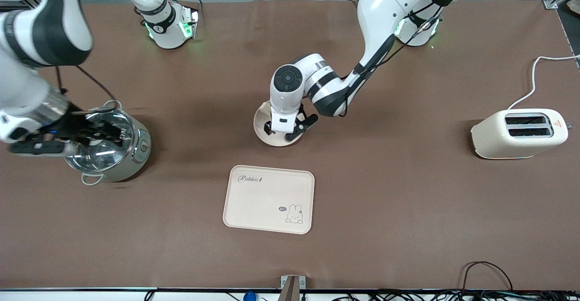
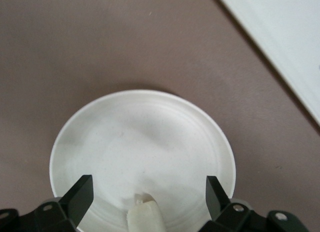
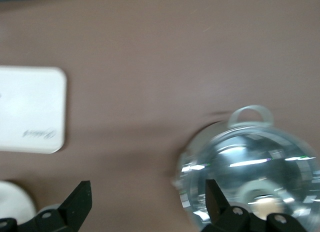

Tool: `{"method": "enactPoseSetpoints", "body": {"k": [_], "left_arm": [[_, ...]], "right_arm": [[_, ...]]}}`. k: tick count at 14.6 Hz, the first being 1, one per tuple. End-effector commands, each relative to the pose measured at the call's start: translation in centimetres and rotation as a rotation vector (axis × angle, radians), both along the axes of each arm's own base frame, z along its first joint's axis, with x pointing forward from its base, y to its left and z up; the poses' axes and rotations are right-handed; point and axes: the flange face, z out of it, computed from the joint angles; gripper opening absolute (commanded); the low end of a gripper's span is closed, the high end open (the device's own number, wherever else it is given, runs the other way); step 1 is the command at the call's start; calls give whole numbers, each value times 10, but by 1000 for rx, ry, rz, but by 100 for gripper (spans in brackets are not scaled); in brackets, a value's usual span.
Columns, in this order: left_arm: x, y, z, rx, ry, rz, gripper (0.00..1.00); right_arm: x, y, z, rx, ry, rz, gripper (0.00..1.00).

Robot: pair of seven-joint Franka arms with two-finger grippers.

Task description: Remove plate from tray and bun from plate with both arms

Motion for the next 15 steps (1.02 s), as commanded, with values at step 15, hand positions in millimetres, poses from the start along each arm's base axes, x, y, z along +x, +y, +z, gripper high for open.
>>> {"method": "enactPoseSetpoints", "body": {"k": [15], "left_arm": [[-61, -51, -48, -4, 26, 103, 67]], "right_arm": [[-38, -42, 125, -118, 49, 48, 100]]}}
